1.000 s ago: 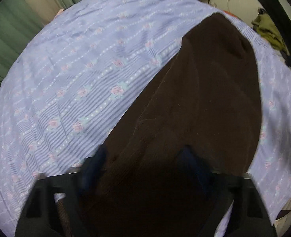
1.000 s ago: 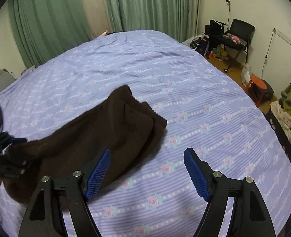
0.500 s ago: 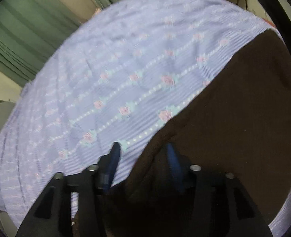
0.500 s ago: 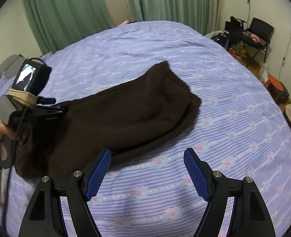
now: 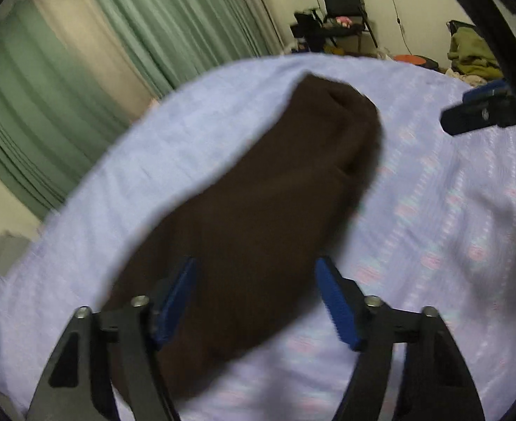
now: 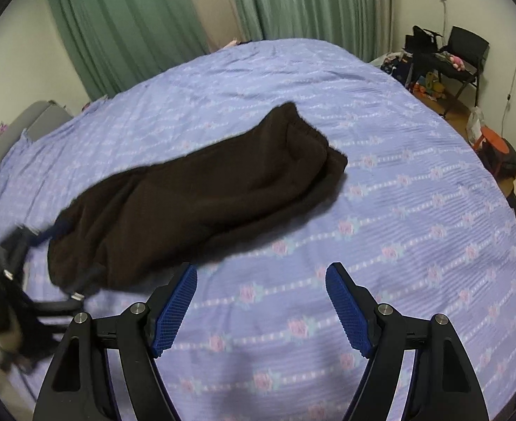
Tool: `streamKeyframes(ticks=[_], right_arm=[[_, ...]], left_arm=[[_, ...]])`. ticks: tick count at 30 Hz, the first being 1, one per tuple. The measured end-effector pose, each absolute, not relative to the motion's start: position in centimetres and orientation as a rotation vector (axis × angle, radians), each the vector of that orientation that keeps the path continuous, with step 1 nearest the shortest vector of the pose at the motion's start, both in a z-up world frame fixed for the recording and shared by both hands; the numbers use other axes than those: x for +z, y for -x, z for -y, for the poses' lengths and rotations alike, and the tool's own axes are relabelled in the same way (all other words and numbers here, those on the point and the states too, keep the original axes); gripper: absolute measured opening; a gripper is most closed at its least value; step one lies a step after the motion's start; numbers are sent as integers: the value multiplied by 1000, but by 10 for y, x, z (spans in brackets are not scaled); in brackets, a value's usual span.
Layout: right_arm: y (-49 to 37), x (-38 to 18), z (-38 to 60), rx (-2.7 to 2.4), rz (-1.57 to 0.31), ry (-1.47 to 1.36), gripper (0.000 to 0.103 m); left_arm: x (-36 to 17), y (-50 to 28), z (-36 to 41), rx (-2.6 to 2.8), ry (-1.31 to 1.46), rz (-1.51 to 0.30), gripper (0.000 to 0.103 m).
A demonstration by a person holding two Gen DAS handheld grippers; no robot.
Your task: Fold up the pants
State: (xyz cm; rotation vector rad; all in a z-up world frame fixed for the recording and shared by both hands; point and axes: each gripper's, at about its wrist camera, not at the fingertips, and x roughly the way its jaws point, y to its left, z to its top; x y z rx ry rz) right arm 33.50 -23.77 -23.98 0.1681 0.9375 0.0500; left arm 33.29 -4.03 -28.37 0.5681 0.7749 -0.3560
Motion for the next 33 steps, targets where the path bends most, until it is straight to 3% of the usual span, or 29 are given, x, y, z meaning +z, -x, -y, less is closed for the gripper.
streamKeyframes(ticks=[2, 7, 9, 11, 14, 22, 33], right_arm=[[-330, -248, 234, 64, -956, -151, 77], [-319, -265, 230, 80, -989, -145, 76], [-318, -269, 231, 83, -999, -146, 75], [-316, -271, 230, 97, -1000, -144, 73], [-317, -272, 229, 145, -993, -156, 67], [-356, -258, 186, 452, -900, -146, 59], [-440, -266, 96, 780, -930, -8, 56]], left_arm=[[-301, -335, 49, -331, -563, -788, 59], [-323, -346, 69, -293, -626, -772, 55], [-322, -364, 69, -279, -655, -782, 41], [-315, -372, 67, -298, -636, -804, 17], [-277, -390, 44, -367, -451, -845, 14], [-251, -469, -22, -513, -59, -1079, 12], [-231, -480, -45, -550, -46, -1079, 12]])
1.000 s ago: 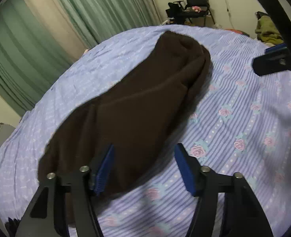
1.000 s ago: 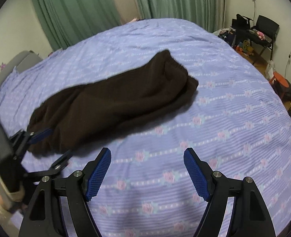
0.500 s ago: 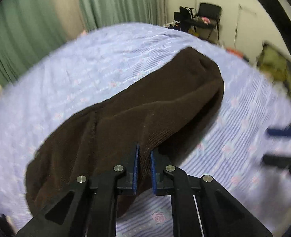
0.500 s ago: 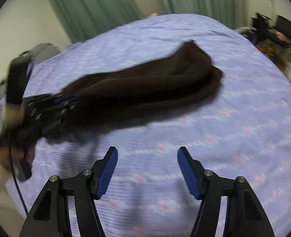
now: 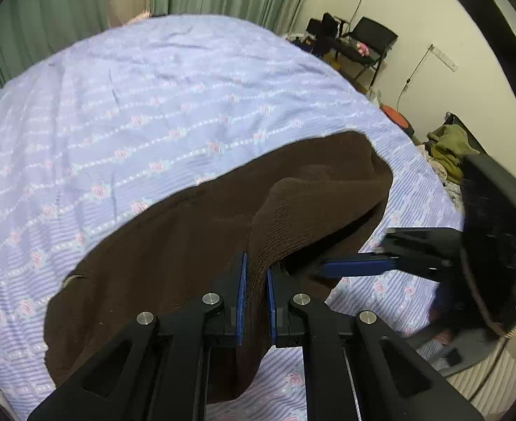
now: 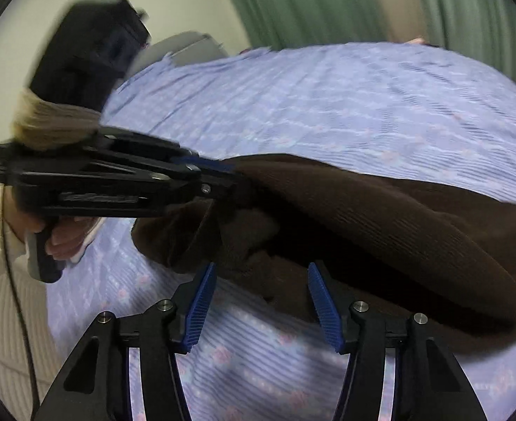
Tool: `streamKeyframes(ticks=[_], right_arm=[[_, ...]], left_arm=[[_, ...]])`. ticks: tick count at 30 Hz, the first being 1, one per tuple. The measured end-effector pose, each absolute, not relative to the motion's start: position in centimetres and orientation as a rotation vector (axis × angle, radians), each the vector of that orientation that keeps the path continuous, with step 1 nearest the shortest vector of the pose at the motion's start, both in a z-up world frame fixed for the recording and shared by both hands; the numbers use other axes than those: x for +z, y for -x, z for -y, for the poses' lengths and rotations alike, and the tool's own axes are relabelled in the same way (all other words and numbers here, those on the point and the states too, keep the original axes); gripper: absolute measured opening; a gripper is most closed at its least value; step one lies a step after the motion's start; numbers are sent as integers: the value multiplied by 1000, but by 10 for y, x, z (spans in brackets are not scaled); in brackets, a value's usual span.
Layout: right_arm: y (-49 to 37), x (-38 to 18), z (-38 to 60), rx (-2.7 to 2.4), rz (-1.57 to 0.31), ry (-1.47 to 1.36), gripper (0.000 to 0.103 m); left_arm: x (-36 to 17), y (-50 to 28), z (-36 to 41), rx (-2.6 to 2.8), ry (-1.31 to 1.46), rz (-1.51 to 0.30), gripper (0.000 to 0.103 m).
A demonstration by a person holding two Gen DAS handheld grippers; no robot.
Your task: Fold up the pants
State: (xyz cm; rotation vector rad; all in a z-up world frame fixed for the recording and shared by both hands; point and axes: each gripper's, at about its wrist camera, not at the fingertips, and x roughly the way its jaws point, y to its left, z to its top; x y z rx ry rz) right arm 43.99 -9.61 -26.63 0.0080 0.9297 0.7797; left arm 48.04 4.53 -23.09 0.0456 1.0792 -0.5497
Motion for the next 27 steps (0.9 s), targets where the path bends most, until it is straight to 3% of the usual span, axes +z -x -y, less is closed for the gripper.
streamKeyframes(ticks=[4, 5, 6, 8, 11, 13, 20, 27], right_arm=[[-462, -278, 77, 823, -971, -34, 54], [-468, -287, 73, 831, -1003, -57, 48], [-470, -295, 72, 833, -1038, -90, 32], [-467, -306, 79, 818, -1072, -166, 25], [-435, -310, 96, 787, -1067, -235, 23], [-415, -316, 100, 733, -1095, -223, 17], [-379, -337, 102, 523, -1123, -286, 16], [-377, -331, 81, 462, -1127, -144, 16]], left_arm=[[-235, -480, -51, -560, -12, -1096, 12], [-237, -478, -52, -555, -9, -1100, 12], [-239, -477, -52, -551, -8, -1107, 13], [-244, -471, -55, -531, 6, -1133, 26], [-244, -439, -71, -529, 37, -1116, 68], [-240, -417, -88, -456, 15, -1064, 71], [-246, -387, -194, -117, 43, -1043, 75], [-279, -409, -215, -87, 57, -1064, 75]])
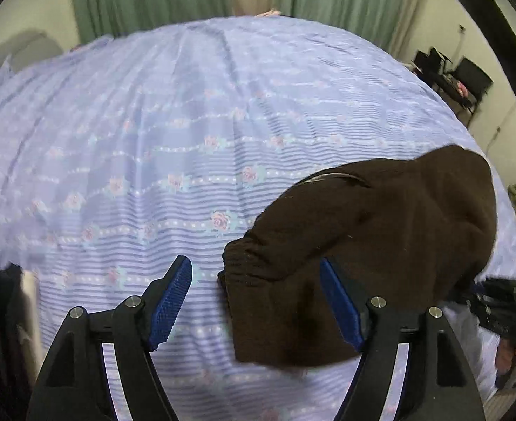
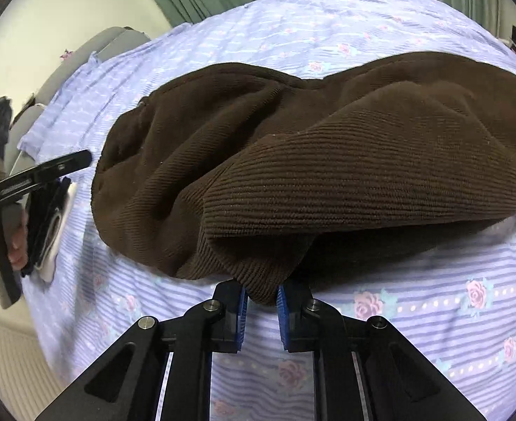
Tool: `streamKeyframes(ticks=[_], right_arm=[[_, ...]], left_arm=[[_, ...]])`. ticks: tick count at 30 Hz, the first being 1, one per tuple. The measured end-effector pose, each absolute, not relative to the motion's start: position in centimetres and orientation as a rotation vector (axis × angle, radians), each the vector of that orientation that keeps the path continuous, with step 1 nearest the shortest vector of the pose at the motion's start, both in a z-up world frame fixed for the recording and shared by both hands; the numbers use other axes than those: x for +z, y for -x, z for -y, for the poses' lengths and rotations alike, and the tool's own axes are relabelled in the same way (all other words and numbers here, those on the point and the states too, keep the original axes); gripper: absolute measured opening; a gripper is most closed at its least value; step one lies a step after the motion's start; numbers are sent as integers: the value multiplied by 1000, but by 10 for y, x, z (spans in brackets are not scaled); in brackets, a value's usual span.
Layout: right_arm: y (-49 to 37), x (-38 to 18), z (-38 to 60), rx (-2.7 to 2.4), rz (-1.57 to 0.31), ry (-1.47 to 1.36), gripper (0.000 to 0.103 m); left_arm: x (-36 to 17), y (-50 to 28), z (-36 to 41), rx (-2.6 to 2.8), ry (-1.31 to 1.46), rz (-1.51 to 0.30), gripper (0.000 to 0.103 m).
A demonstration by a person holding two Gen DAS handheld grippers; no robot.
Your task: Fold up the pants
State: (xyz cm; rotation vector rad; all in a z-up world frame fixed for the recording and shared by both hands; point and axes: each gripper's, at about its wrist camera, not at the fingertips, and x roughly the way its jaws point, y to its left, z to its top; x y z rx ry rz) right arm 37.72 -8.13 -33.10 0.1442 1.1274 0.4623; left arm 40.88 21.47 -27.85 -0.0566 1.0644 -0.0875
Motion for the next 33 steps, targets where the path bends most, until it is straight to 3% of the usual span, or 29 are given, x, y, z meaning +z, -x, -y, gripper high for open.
streamKeyframes(ticks=[4, 5, 6, 8, 11, 13, 15, 16, 17, 18, 19, 21, 23, 28, 33], right_arm=[[-379, -331, 79, 434, -1134, -124, 16], [-379, -331, 77, 428, -1135, -131, 16], [-380, -331, 75, 423, -1136, -140, 16], [-378, -329, 77, 411, -1132, -163, 16], [-371, -324, 76, 397, -1113, -178, 16], [-370, -325, 76, 390, -1112, -156, 16], [-372, -329, 73, 379, -1122, -136, 16], [-373, -330, 73, 379, -1120, -143, 16], [-373, -328, 76, 374, -1117, -155, 19], [-372, -326, 79, 365, -1121, -163, 30], [-369, -322, 83, 333, -1134, -151, 47], [-358, -307, 94, 301, -1098, -125, 56], [-345, -287, 106, 297, -1038, -102, 56], [-332, -241, 166, 230, -896, -124, 60], [-354, -230, 232, 164, -859, -161, 60]], left_arm=[[-307, -426, -221, -66, 149, -1114, 72], [-314, -428, -221, -63, 165, -1128, 51], [-319, -431, -219, -55, 178, -1147, 41], [-312, -431, -215, 40, 126, -1125, 34], [-300, -430, -211, 138, 32, -1063, 33], [-314, -439, -214, 162, 33, -1116, 34], [-324, -443, -213, 180, 15, -1135, 40], [-324, -442, -210, 208, -21, -1125, 55], [-320, -440, -208, 262, -63, -1117, 76], [-316, -437, -208, 287, -84, -1107, 79], [-307, -431, -205, 279, -101, -1082, 79], [-279, -411, -194, 250, -171, -1005, 80], [-253, -392, -180, 233, -233, -928, 91], [-207, -342, -115, 61, -184, -798, 92], [-207, -320, -44, -32, -171, -747, 92]])
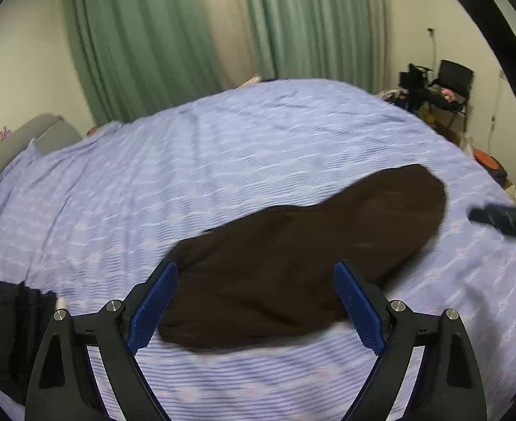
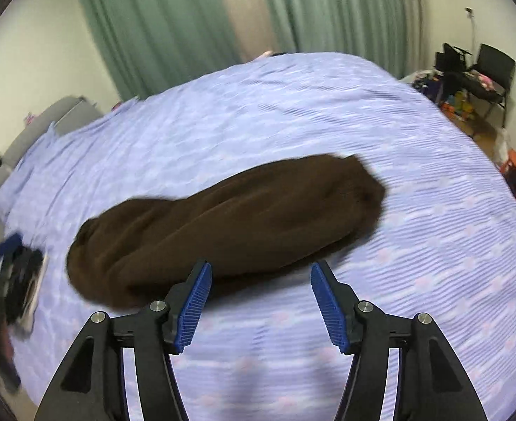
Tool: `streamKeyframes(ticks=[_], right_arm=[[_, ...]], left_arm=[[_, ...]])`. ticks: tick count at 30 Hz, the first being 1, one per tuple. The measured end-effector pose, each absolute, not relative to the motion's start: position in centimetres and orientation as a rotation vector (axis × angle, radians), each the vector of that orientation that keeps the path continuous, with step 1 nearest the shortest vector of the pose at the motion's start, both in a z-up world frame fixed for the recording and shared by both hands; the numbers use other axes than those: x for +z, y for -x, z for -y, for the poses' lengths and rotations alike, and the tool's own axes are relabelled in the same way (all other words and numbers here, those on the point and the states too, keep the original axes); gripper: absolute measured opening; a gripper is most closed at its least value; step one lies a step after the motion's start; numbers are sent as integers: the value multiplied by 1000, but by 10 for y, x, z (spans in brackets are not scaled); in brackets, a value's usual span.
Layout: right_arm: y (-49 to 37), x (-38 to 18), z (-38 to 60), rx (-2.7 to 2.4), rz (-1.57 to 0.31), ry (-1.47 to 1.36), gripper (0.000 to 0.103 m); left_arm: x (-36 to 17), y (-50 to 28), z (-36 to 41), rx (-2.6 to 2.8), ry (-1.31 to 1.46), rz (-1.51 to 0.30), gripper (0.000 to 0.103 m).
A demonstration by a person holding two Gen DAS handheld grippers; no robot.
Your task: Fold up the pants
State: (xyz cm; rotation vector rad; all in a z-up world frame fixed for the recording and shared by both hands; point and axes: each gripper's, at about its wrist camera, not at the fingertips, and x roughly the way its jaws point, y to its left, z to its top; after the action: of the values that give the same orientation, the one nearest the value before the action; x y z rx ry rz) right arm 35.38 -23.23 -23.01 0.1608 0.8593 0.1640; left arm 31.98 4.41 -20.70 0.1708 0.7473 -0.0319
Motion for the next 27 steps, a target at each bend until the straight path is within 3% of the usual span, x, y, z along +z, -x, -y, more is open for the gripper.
streamKeyframes(ticks=[7, 12, 15, 27], right_arm=[[-398, -234, 297, 115, -787, -129, 60], [-434, -259, 310, 112, -804, -120, 57], [-448, -276, 313, 132, -837, -123, 48], [-489, -338, 302, 225, -1014, -232, 47]], left_arm=[[-243, -318, 26, 42, -216, -750, 91], [-278, -325, 44, 133, -247, -795, 83], [-287, -323, 53, 135, -270, -797, 82], [-316, -342, 56, 153, -267, -861, 68]])
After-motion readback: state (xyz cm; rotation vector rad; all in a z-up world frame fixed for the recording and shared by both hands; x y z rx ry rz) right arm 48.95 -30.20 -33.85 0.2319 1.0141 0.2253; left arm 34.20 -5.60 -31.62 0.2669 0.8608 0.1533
